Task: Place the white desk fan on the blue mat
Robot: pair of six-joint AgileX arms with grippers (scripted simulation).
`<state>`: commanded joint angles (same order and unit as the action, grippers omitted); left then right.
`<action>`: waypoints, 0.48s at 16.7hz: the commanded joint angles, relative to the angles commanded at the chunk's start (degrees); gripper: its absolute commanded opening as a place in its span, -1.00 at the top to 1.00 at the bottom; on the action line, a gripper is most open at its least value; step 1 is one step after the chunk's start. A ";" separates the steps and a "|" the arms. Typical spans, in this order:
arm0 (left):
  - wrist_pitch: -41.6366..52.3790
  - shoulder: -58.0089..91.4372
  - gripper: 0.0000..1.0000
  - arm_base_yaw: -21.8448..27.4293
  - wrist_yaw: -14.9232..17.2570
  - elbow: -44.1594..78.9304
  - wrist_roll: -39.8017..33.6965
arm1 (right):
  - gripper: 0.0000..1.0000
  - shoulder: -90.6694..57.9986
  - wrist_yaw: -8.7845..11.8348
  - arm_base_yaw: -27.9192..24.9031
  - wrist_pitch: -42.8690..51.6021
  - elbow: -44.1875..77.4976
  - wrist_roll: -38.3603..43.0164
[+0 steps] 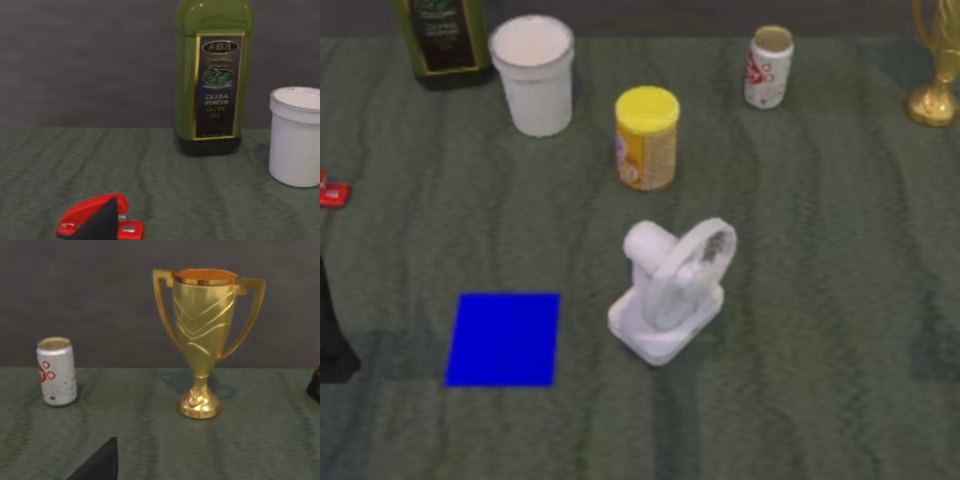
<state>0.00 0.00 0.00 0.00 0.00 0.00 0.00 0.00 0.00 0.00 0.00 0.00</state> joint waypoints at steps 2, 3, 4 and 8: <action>0.00 0.00 -1.00 0.00 0.00 0.00 0.00 | -1.00 0.00 0.00 0.00 0.00 0.00 0.00; 0.53 0.54 -1.00 0.29 0.12 0.52 0.07 | -1.00 0.00 0.00 0.00 0.00 0.00 0.00; 1.62 1.65 -1.00 0.87 0.33 1.60 0.20 | -1.00 0.00 0.00 0.00 0.00 0.00 0.00; 10.98 11.83 -1.00 5.57 1.66 11.27 1.12 | -1.00 0.00 0.00 0.00 0.00 0.00 0.00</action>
<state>10.98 11.83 5.57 1.66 11.27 1.12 0.00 0.00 0.00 0.00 0.00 0.00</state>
